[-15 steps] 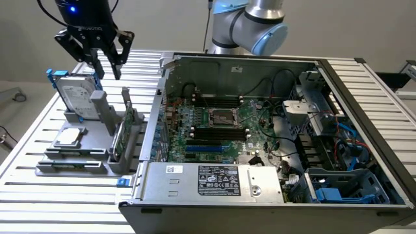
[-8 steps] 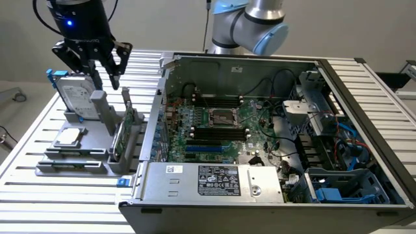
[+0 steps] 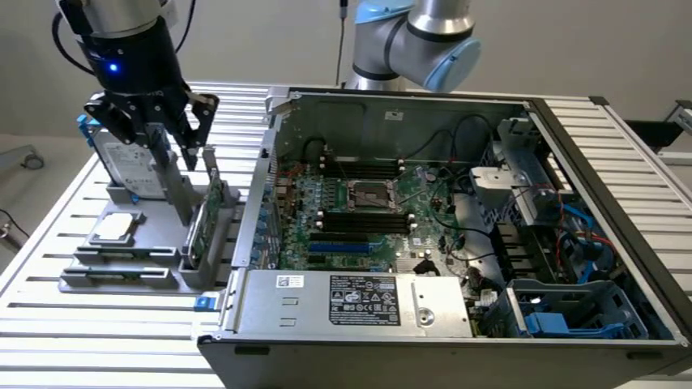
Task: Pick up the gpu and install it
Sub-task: 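Pick up the gpu and move the gpu toward the slot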
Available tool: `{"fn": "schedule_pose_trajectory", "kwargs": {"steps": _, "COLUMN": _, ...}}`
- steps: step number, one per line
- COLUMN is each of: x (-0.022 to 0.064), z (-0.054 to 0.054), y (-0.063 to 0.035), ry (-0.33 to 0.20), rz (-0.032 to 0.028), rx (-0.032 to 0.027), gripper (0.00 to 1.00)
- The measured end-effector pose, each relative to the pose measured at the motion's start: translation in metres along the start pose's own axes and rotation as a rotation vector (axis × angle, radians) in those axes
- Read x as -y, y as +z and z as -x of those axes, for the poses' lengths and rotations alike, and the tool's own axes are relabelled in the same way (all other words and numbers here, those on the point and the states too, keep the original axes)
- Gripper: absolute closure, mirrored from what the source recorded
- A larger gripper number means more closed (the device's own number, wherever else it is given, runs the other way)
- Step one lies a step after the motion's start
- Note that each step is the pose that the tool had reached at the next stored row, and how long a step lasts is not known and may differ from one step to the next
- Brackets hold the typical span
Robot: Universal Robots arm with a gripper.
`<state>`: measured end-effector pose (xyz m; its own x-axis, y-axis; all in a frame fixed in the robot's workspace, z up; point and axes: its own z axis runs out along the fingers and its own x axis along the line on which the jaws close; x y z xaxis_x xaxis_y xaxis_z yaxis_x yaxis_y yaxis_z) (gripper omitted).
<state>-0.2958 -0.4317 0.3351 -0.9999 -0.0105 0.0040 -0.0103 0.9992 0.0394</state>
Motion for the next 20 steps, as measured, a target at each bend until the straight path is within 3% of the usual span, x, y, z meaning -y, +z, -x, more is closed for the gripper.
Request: {"fn": "schedule_pose_trajectory", "kwargs": {"steps": 20, "x": 0.0050, "z": 0.008, "y": 0.0362, "ry": 0.000, "rz": 0.0000, "rx": 0.0000, "gripper": 0.58}}
